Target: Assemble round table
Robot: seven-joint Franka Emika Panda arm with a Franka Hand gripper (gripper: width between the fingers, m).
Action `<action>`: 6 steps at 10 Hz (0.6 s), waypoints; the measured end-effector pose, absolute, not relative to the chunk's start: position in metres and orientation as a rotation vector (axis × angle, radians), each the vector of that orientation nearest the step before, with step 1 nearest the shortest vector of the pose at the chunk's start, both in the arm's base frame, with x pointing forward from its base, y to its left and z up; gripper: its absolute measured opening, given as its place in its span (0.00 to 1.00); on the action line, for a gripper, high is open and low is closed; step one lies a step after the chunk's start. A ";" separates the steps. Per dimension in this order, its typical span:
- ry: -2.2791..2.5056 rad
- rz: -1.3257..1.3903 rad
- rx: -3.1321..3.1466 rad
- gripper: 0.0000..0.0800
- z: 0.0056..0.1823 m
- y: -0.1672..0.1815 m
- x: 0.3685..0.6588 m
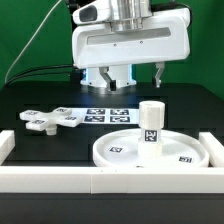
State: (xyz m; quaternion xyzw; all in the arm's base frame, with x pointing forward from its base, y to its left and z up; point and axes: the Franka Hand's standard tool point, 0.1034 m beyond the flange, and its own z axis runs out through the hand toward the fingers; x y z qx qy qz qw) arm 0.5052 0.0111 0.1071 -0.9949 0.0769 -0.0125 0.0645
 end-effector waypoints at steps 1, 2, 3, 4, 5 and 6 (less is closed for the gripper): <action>-0.034 -0.058 -3.027 0.81 0.097 -0.009 0.503; -0.292 -0.085 -3.033 0.81 0.089 -0.035 0.501; -0.489 -0.107 -3.025 0.81 0.082 -0.064 0.499; -0.635 -0.126 -3.014 0.81 0.078 -0.091 0.497; -0.619 -0.136 -3.024 0.81 0.078 -0.110 0.498; -0.623 -0.151 -3.030 0.81 0.079 -0.124 0.503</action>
Offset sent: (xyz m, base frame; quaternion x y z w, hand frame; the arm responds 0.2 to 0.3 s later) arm 0.0008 -0.1000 -0.0219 0.0020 0.0626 -0.3043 0.9505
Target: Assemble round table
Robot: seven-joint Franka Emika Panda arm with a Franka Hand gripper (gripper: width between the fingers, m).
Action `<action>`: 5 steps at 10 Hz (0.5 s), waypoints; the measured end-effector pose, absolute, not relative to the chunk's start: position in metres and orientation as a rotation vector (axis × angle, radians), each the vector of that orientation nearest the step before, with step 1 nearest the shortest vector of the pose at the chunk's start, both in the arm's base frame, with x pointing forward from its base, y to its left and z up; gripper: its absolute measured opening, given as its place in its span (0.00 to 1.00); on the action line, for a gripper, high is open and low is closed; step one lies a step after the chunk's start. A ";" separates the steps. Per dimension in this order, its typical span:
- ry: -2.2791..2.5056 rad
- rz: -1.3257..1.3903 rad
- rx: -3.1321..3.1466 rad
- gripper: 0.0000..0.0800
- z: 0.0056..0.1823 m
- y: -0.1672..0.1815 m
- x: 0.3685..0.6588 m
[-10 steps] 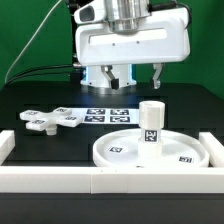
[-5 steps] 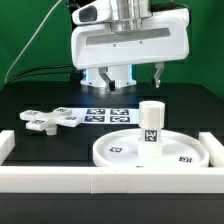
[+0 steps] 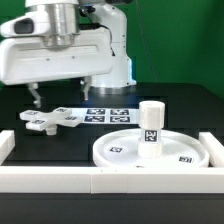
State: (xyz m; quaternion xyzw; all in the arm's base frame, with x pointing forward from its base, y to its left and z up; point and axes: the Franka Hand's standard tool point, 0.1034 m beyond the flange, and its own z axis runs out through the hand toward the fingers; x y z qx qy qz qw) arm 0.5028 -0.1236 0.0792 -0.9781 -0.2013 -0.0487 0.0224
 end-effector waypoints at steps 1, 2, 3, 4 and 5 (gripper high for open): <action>-0.613 -0.145 -3.028 0.81 0.078 -0.120 0.501; -0.618 -0.142 -3.026 0.81 0.077 -0.118 0.501; -0.615 -0.141 -3.027 0.81 0.076 -0.119 0.501; -0.632 -0.148 -3.032 0.81 0.075 -0.124 0.499; -0.630 -0.152 -3.051 0.81 0.070 -0.138 0.490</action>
Offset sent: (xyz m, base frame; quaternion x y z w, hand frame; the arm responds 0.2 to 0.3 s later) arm 0.0000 0.0000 0.0000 0.0000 0.0000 0.0000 1.0000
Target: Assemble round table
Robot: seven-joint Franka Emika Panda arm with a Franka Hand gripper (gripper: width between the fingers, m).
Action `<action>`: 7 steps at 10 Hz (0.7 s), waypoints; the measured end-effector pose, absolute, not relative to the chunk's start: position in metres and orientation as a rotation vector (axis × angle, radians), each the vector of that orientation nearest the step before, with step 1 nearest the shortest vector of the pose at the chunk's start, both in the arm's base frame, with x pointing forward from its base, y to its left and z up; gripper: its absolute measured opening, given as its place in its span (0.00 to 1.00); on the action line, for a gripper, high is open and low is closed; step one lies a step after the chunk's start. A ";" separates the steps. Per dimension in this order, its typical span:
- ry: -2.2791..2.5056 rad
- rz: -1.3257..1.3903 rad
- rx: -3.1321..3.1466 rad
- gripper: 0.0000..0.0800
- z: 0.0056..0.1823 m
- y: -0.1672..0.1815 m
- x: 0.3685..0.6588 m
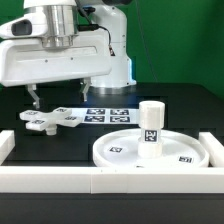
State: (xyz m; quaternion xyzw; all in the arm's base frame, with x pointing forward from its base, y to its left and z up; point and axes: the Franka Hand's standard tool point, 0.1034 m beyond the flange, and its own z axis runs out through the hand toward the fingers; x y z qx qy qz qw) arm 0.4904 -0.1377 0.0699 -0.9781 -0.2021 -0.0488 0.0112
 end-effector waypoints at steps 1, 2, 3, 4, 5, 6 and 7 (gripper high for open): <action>-0.606 -0.134 -3.060 0.81 0.065 -0.148 0.477; -0.597 -0.119 -3.064 0.81 0.060 -0.154 0.466; -0.584 -0.116 -3.073 0.81 0.056 -0.159 0.457; -0.570 -0.103 -3.073 0.81 0.053 -0.161 0.453; -0.572 -0.106 -3.073 0.81 0.053 -0.160 0.454; -0.571 -0.106 -3.073 0.81 0.053 -0.161 0.454; -0.571 -0.105 -3.073 0.81 0.053 -0.161 0.454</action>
Offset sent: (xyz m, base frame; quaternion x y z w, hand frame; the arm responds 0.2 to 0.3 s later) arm -0.0298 -0.0050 -0.0195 0.0312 0.0171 0.0309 0.9989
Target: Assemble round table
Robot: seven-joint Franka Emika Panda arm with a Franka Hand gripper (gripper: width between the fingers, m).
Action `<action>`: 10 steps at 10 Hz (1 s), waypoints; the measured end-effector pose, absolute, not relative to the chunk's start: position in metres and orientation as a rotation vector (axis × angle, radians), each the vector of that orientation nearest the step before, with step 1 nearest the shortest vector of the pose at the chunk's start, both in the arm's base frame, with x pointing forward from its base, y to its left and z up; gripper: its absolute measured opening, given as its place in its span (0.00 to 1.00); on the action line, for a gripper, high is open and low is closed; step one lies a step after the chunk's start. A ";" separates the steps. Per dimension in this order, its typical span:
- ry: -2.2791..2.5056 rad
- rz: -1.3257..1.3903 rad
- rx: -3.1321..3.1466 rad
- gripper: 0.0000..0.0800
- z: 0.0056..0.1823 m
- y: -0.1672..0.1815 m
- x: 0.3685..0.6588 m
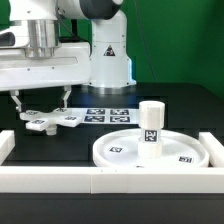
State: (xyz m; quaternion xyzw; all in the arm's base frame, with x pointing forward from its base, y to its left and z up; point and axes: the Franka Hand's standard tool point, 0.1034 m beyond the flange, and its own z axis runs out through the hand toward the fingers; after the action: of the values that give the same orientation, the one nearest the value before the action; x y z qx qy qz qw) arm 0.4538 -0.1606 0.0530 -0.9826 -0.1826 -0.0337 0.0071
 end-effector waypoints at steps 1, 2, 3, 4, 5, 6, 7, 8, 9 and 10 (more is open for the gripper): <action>-0.543 -0.113 -3.086 0.81 0.052 -0.160 0.454; -0.533 -0.124 -3.107 0.81 0.046 -0.163 0.449; -0.499 -0.108 -3.111 0.81 0.040 -0.163 0.444; -0.421 -0.105 -3.120 0.81 0.039 -0.161 0.445; -0.433 -0.105 -3.119 0.81 0.039 -0.161 0.444; -0.432 -0.104 -3.119 0.81 0.039 -0.161 0.444; -0.432 -0.104 -3.118 0.81 0.039 -0.161 0.445; -0.409 -0.102 -3.114 0.81 0.043 -0.156 0.447; -0.415 -0.102 -3.107 0.81 0.046 -0.152 0.449; -0.410 -0.098 -3.107 0.81 0.045 -0.154 0.447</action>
Offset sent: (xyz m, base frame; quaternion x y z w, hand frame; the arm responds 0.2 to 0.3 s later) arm -0.0066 0.0013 -0.0048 -0.0325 0.0036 0.1308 0.9909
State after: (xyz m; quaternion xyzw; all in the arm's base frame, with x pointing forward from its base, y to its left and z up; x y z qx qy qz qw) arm 0.4475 -0.1536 0.0455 -0.9909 -0.1307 -0.0314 0.0030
